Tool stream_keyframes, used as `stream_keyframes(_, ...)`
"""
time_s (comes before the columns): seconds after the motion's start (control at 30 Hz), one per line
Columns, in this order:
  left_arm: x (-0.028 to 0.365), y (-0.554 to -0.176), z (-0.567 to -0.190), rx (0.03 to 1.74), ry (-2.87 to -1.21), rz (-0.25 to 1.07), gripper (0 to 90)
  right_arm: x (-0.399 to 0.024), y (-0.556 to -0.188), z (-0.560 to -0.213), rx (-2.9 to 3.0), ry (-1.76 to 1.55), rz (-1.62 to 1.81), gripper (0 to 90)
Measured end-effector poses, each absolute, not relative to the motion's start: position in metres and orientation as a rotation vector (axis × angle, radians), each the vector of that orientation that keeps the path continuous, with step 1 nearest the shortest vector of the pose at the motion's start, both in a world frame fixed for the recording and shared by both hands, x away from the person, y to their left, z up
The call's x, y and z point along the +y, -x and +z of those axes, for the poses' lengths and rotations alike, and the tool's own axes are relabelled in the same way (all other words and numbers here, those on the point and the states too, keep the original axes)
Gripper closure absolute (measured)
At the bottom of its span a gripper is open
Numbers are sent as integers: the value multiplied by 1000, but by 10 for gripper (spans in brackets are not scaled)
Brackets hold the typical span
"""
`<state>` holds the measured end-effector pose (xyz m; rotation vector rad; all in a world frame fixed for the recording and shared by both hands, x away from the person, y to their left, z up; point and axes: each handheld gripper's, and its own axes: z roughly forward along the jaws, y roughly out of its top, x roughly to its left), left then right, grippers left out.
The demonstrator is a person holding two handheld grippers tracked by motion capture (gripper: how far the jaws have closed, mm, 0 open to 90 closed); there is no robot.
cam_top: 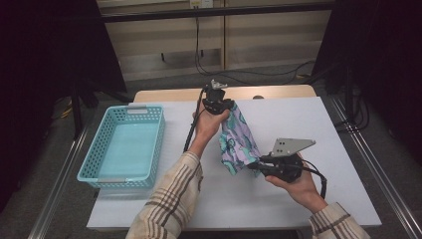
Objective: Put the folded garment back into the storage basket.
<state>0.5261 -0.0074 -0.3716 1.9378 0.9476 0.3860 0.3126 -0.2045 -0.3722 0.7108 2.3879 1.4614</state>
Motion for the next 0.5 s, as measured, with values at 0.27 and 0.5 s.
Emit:
stream_keyframes(0.27, 8, -527, -358, 953, -1923, 408, 823, -196, -316, -363, 2365, -691, 1503, 821)
stream_keyframes(0.5, 14, -527, -353, 961, -1907, 420, 825, -191, -318, -358, 2355, -678, 1529, 821)
